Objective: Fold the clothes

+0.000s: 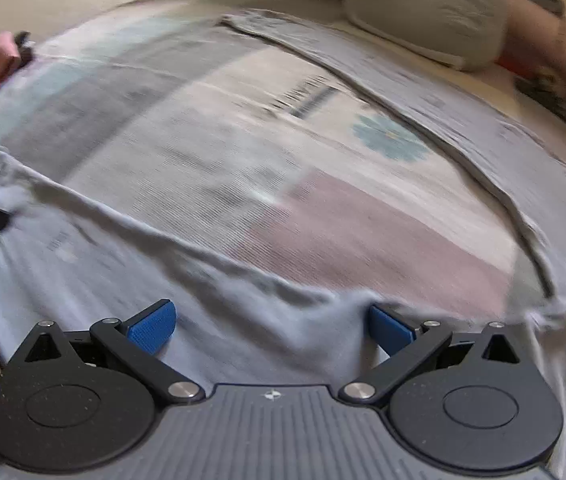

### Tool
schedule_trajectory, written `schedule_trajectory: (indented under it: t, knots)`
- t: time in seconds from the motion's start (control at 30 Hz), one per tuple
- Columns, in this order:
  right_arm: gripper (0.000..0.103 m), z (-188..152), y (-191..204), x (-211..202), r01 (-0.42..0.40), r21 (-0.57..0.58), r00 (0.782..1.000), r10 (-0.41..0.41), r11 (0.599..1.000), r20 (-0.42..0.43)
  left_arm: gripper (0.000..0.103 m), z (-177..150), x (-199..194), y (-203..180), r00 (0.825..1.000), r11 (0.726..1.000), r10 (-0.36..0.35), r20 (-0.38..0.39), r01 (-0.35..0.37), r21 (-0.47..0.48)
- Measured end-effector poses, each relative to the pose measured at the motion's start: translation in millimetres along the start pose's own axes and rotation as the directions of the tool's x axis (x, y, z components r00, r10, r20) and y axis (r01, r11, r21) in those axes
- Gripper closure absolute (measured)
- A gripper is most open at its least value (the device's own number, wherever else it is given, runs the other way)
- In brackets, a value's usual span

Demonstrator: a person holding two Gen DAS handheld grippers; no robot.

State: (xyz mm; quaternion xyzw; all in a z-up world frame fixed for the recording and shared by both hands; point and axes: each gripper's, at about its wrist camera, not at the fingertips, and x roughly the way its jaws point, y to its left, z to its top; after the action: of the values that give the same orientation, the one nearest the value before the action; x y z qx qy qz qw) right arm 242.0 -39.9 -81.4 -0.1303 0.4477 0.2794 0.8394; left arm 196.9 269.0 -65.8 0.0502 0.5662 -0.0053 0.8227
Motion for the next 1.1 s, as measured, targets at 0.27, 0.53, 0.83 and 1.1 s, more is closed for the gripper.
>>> schedule_trajectory:
  t: [0.27, 0.53, 0.83, 1.1]
  knots:
    - [0.000, -10, -51, -26, 0.232, 0.129, 0.972, -0.235, 0.964, 0.009, 0.024, 21, -2, -17, 0.998, 0.999, -0.047, 0.046, 0.048, -0.018]
    - [0.000, 15, -50, 11, 0.091, 0.089, 0.995, -0.094, 0.992, 0.028, 0.024, 40, -2, -28, 0.997, 0.999, -0.046, 0.055, 0.047, -0.027]
    - [0.000, -22, -105, -41, 0.251, 0.242, 0.967, -0.251, 0.937, -0.031, 0.023, 89, -8, -50, 0.991, 0.997, -0.060, 0.121, 0.054, 0.055]
    - [0.000, -91, -201, -78, 0.382, 0.268, 0.924, -0.358, 0.884, -0.136, 0.023, 165, 3, -153, 0.966, 0.945, -0.202, 0.160, 0.149, 0.290]
